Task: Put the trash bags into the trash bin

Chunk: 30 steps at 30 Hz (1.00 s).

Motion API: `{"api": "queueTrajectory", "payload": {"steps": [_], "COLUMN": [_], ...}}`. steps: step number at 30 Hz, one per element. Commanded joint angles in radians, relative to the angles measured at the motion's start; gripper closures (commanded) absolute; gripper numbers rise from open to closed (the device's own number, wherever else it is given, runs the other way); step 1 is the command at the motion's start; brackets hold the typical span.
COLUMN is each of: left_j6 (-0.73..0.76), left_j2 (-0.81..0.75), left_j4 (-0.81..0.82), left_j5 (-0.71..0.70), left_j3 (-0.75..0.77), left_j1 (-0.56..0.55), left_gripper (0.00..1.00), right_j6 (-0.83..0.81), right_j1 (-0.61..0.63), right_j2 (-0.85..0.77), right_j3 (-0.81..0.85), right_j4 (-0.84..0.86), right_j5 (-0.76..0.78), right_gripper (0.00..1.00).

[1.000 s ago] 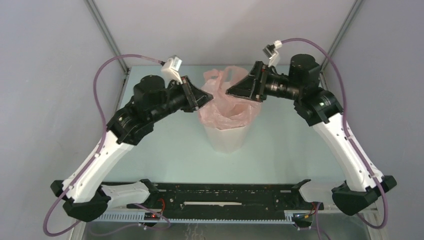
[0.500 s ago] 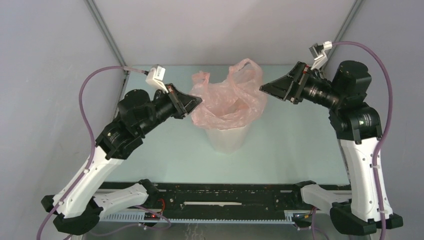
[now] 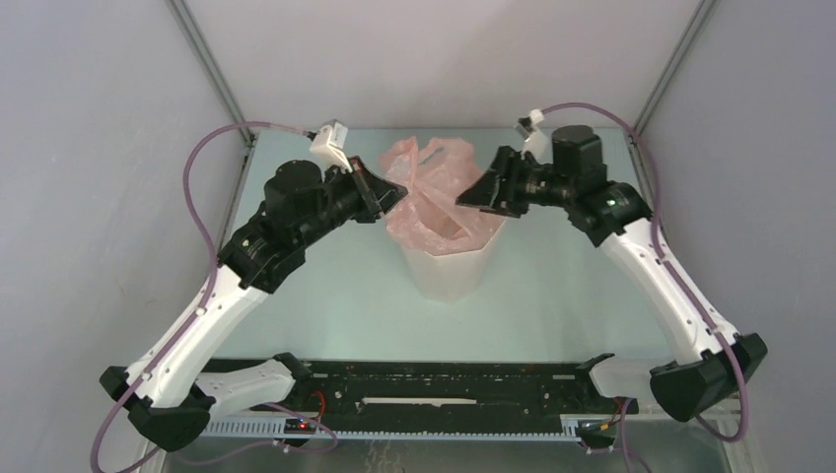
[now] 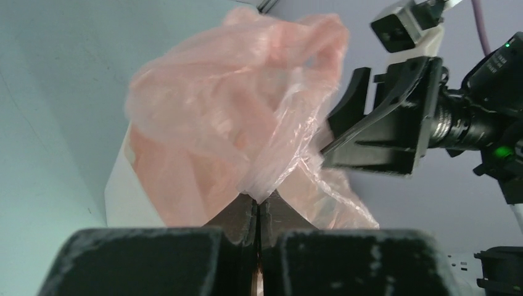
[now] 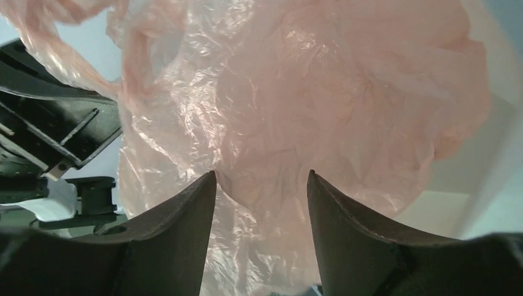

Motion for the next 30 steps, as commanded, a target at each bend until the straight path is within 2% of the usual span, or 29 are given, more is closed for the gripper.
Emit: {"api": "queueTrajectory", "payload": {"steps": [1, 4, 8, 14, 18, 23, 27, 30], "left_j6": [0.027, 0.064, 0.101, 0.134, 0.123, 0.040, -0.027, -0.066], "left_j2": [0.061, 0.092, 0.104, 0.103, 0.085, 0.028, 0.007, -0.008], "left_j4": [0.100, 0.168, 0.274, 0.396, 0.425, 0.448, 0.457, 0.472], "left_j5": [0.108, 0.135, 0.142, 0.172, 0.181, 0.138, 0.105, 0.100], "left_j3": [-0.009, -0.055, -0.112, -0.140, -0.163, -0.239, -0.272, -0.283], "left_j1": [0.031, 0.032, 0.032, 0.032, 0.032, 0.033, 0.032, 0.032], "left_gripper": [1.00, 1.00, 1.00, 1.00, 1.00, 1.00, 1.00, 1.00], "right_j6": [0.049, 0.034, -0.062, -0.267, -0.379, -0.539, -0.702, -0.816], "right_j1": [0.079, 0.090, 0.059, 0.046, 0.114, 0.236, 0.326, 0.385], "right_j2": [0.025, -0.006, -0.058, -0.094, -0.028, 0.104, 0.165, 0.185], "right_j3": [0.000, -0.040, -0.044, 0.097, 0.267, 0.495, 0.544, 0.535], "right_j4": [0.111, 0.098, 0.065, -0.117, -0.177, -0.273, -0.311, -0.301], "right_j5": [0.156, 0.281, 0.303, 0.381, 0.428, 0.499, 0.656, 0.715], "right_gripper": [0.35, 0.33, 0.30, 0.22, 0.21, 0.19, 0.19, 0.19]}}
